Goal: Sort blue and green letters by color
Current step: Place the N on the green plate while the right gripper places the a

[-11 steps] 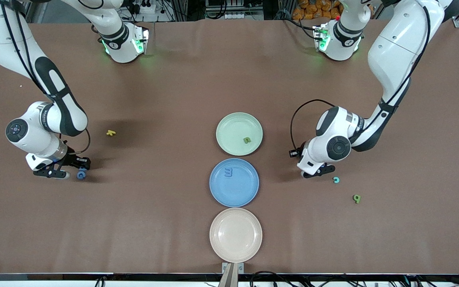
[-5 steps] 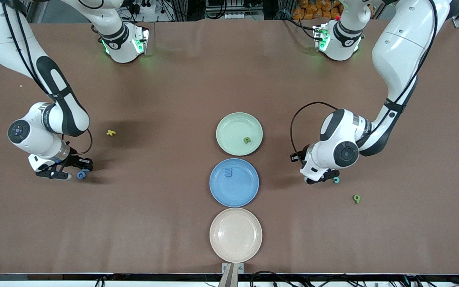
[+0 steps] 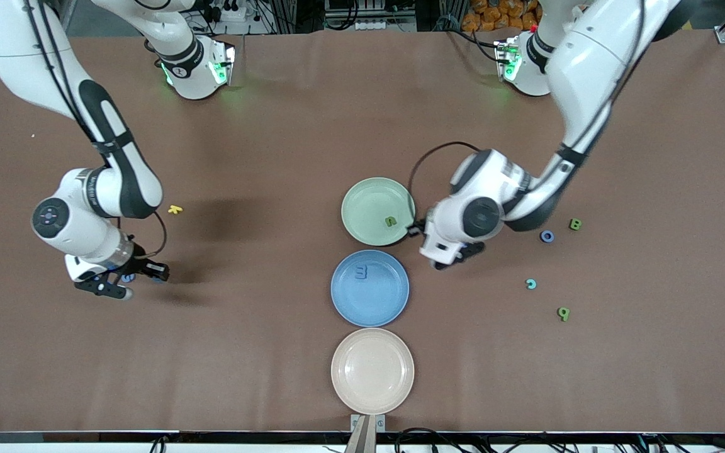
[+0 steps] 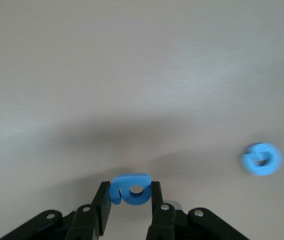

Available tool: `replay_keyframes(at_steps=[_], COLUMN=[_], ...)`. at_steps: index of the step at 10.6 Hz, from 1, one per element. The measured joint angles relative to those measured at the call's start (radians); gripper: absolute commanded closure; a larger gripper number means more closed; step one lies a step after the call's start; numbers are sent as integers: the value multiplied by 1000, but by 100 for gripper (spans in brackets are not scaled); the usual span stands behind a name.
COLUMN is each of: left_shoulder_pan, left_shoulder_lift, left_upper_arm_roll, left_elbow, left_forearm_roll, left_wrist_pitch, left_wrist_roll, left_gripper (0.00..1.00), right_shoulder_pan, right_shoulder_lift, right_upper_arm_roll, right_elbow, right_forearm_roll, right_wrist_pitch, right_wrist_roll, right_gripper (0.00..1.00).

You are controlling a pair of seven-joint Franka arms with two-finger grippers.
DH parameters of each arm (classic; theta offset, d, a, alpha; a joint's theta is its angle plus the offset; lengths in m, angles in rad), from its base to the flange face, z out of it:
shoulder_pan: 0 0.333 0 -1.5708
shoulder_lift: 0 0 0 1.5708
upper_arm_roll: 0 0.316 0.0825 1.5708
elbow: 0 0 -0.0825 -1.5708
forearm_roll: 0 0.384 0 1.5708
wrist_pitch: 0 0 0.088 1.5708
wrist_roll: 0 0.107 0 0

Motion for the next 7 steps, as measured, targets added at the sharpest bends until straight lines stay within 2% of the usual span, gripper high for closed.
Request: replay_keyframes(at_steps=[2, 4, 5, 6, 7], left_shoulder_pan=[-120, -185, -211, -239, -258], left_shoulder_lift=[21, 58, 73, 83, 87], left_upper_arm_roll=[8, 18, 33, 59, 81], left_elbow=[15, 16, 17, 19, 24], left_forearm_roll=[0, 0, 0, 0, 0], left_wrist_pitch=[74, 161, 194, 210, 216], left_wrist_roll=[-131, -203, -227, -244, -254], left_gripper=[100, 100, 66, 1, 0], right_shoulder_pan=[97, 196, 239, 280, 317], right_shoulder_lift=[1, 10, 27, 53, 88], right_upper_arm_roll=[3, 4, 4, 4, 4], right_elbow=[36, 86, 120, 160, 205], right_forearm_roll=[21, 100, 145, 168, 176], right_wrist_pitch=[-1, -2, -1, 0, 2], right_wrist_roll=[129, 207, 237, 275, 321], right_gripper=[79, 79, 79, 79, 79])
